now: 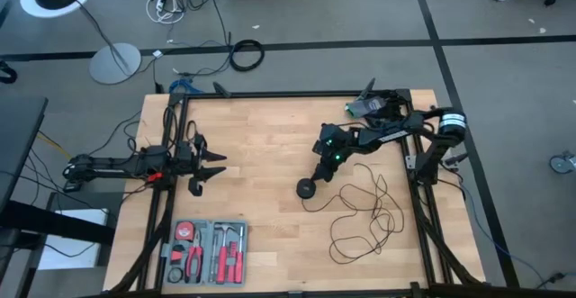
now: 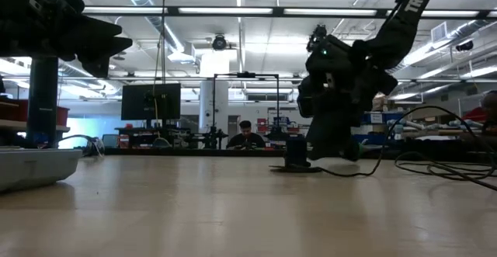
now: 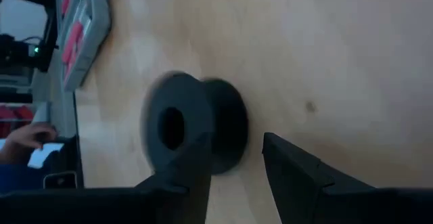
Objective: Coil cords
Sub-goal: Coil the black wire on the spool
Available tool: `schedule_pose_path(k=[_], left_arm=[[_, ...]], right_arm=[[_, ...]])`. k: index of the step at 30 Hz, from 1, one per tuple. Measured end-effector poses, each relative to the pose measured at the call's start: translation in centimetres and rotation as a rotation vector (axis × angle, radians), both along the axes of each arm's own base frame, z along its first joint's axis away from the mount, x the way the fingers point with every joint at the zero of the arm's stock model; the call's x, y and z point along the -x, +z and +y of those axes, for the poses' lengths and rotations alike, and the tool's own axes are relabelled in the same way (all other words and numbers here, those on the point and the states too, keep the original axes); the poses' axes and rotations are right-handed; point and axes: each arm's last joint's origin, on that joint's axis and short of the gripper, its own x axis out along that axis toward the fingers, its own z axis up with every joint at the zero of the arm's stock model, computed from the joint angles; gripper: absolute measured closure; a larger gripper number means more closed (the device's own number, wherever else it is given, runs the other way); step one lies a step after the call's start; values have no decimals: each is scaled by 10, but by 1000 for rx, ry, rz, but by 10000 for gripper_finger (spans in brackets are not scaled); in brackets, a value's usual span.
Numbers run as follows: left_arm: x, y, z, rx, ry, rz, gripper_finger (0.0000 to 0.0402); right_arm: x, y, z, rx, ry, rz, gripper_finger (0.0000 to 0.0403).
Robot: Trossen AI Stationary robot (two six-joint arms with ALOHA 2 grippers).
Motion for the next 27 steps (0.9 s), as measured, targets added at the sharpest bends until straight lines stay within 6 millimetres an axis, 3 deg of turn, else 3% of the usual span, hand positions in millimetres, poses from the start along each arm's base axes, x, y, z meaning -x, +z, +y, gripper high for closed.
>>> schedule_pose_path(k=[5, 11, 16, 20, 27], left_arm=[[0, 0, 0, 0, 0, -4, 234], [0, 0, 0, 0, 0, -5, 234], [0, 1, 0, 0, 0, -5, 234], [0, 0, 0, 0, 0, -5, 234], [0, 1, 0, 0, 0, -7, 234]], right_arm=[[-10, -3, 11, -8, 57, -79, 292], [-16, 3, 23, -8, 87, -129, 392], [-17, 3, 29, 10, 60, -110, 393], [-17, 6, 24, 125, -28, -106, 398], [-5, 31, 14, 306, -136, -96, 400]])
